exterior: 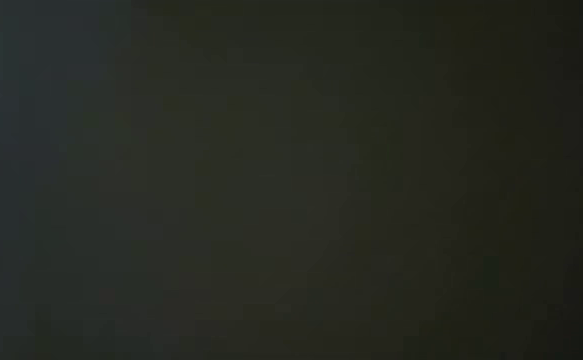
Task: Sort silverware
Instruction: Put the silver spoon into the bottom section of the white silverware tray
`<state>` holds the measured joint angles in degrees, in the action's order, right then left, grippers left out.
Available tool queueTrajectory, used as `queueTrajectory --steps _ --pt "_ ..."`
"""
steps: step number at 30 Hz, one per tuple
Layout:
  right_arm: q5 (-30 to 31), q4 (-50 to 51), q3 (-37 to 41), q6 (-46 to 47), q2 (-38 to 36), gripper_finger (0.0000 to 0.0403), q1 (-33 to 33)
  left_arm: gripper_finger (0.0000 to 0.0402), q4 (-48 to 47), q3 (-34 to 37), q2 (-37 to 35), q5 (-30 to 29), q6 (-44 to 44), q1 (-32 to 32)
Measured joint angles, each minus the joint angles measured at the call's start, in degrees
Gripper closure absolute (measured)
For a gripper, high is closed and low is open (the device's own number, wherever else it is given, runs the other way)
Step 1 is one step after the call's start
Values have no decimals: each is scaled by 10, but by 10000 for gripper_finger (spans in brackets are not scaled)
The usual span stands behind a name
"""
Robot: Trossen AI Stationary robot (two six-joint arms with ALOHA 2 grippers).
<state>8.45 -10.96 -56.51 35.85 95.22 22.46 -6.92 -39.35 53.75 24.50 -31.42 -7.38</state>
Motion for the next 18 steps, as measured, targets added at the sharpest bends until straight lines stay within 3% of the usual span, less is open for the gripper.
queueTrajectory --steps 6,11,18 --pt "-34 3 -95 -120 79 384 0 318 -38 0 -52 0 -19 0" --pt "-66 19 -141 -126 138 384 -1 318 -52 0 -72 0 -29 0" --pt "-70 51 -148 -126 177 384 -1 318 -76 0 -75 -1 -12 16"
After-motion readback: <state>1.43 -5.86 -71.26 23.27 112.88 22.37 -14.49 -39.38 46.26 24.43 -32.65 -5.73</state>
